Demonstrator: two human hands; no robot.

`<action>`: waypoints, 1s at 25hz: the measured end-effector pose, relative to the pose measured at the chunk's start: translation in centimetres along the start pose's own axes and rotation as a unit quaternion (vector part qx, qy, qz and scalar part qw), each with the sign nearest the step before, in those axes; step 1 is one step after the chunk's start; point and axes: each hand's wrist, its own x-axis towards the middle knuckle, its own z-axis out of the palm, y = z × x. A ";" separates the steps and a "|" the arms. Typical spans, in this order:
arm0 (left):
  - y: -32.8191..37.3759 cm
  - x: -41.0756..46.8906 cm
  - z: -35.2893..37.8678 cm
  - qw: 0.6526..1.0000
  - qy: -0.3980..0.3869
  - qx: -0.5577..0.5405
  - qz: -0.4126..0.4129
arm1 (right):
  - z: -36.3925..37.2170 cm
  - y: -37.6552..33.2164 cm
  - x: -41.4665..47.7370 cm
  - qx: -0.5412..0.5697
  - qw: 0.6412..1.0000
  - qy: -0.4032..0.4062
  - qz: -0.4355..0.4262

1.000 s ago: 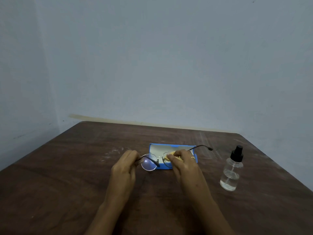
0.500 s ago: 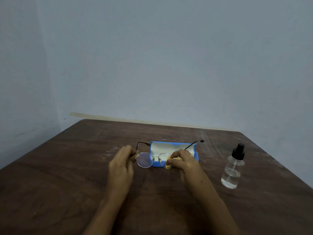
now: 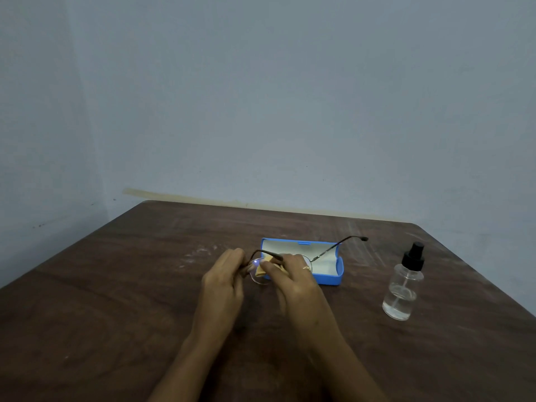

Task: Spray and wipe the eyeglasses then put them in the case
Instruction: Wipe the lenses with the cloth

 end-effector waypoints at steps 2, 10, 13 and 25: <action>0.0 -0.1 0.2 1.000 -0.017 -0.009 0.001 | 0.2 -0.2 0.0 -0.035 0.999 -0.020 -0.002; 0.0 -0.2 0.2 1.000 -0.009 -0.022 -0.002 | -0.7 -0.7 0.1 -0.067 0.989 -0.127 -0.021; -0.3 -0.2 0.2 1.000 -0.005 -0.021 -0.011 | -1.4 -0.9 0.2 -0.092 0.985 -0.140 -0.026; -0.5 -0.7 1.0 0.998 -0.032 -0.034 -0.045 | -6.5 1.0 -2.1 0.541 0.607 -0.006 0.582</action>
